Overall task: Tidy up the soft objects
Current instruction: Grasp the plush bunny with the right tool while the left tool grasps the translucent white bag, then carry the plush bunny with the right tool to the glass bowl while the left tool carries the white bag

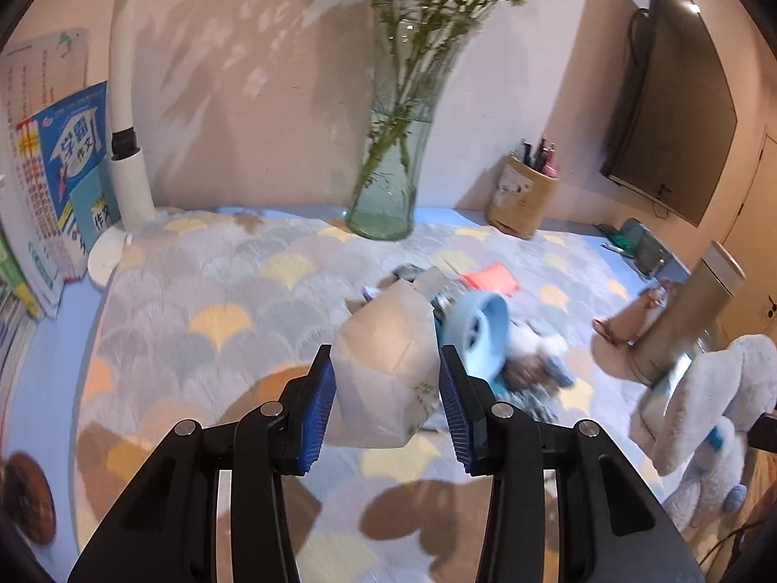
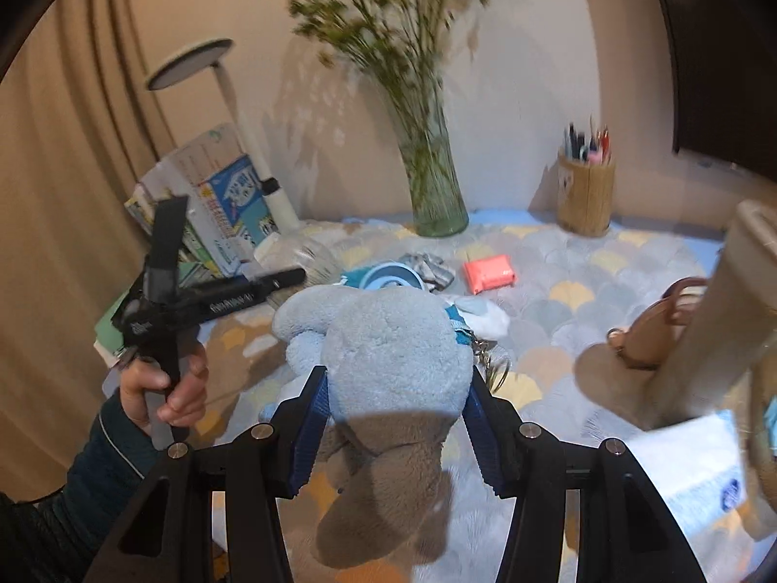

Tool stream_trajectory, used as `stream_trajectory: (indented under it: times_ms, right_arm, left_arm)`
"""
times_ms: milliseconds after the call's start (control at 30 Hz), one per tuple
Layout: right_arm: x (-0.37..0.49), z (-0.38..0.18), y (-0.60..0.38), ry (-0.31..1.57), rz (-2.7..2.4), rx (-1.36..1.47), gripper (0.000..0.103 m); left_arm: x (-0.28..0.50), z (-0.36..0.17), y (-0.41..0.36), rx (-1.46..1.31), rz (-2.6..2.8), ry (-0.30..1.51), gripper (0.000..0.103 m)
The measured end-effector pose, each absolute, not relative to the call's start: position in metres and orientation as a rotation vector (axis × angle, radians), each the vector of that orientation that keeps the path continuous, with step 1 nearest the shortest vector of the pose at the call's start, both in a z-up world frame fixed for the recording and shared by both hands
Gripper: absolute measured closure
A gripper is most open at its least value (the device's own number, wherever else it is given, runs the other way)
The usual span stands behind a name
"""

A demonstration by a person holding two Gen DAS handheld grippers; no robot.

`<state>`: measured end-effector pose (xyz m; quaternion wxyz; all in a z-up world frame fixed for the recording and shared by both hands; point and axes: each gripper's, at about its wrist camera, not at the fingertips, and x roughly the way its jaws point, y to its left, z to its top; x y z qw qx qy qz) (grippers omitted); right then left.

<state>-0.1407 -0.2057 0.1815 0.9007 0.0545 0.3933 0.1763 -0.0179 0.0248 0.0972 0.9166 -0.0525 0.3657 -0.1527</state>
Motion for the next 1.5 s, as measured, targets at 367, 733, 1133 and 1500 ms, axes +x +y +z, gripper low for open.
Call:
stream_trajectory:
  times_ms: [367,733,1133,1500]
  right_arm:
    - [-0.124,0.073,-0.205,1.075,0.372,0.171,0.050]
    - [-0.137,0.042,-0.253,1.109,0.319,0.610,0.018]
    - [-0.137,0.079,-0.206,0.932,0.284,0.402,0.054]
    - [-0.176,0.149,-0.308,0.704,0.079,0.454,0.054]
  left_arm:
    - [-0.063,0.047,0.018,-0.058,-0.259,0.801,0.064]
    - [-0.069,0.030,0.009,-0.036,-0.322,0.812,0.064]
    - [-0.089,0.073,-0.020,-0.014,-0.376,0.716,0.068]
    - [-0.083,0.131,-0.120,-0.006,-0.614,0.636,0.070]
